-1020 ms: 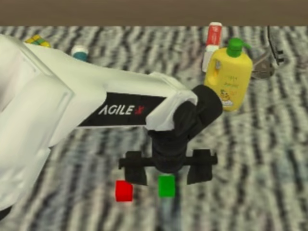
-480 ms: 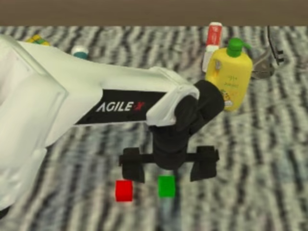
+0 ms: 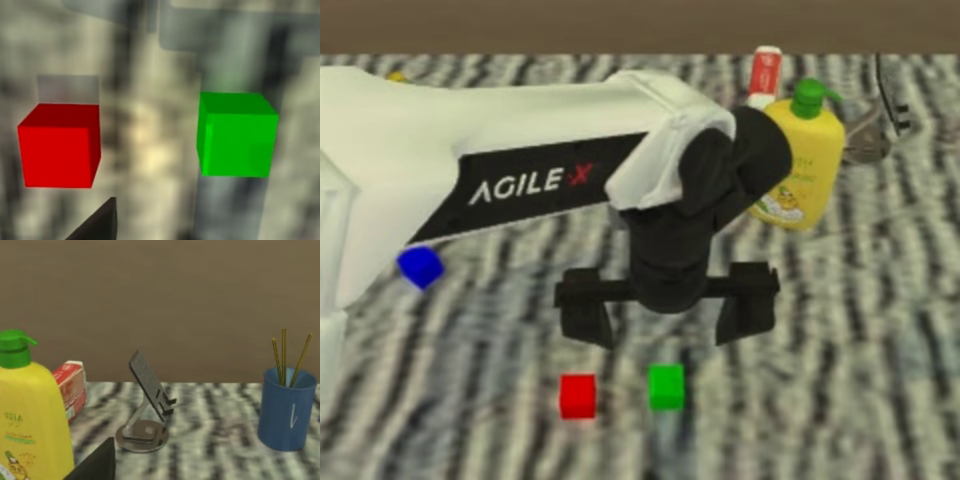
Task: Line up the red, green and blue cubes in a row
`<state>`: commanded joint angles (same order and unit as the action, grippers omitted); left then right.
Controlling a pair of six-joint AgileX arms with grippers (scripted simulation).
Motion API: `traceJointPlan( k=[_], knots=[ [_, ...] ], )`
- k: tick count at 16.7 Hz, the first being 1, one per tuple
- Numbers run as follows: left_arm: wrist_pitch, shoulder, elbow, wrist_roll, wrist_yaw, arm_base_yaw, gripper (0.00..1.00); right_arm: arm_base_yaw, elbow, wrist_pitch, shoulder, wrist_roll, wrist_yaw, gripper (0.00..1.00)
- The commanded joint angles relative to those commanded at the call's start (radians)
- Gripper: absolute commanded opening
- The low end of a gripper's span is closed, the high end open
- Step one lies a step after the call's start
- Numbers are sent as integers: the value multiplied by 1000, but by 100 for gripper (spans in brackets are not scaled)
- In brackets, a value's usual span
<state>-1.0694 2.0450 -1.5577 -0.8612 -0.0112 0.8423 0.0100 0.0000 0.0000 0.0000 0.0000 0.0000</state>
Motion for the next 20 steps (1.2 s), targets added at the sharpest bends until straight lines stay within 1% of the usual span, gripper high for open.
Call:
traceJointPlan(
  k=[4, 6, 8, 11, 17, 20],
  knots=[
    [4, 4, 1, 13, 0, -1, 100, 0, 0, 0, 0, 0, 0, 100],
    [6, 7, -6, 66, 0, -31, 100, 0, 0, 0, 0, 0, 0, 100],
    [6, 17, -14, 163, 0, -82, 100, 0, 0, 0, 0, 0, 0, 100],
    [2, 40, -24, 385, 2, -191, 100, 0, 0, 0, 0, 0, 0, 100],
    [-2, 82, -25, 961, 7, -464, 100, 0, 0, 0, 0, 0, 0, 100],
    [5, 87, -23, 1213, 8, -595, 100, 0, 0, 0, 0, 0, 0, 100]
  ],
)
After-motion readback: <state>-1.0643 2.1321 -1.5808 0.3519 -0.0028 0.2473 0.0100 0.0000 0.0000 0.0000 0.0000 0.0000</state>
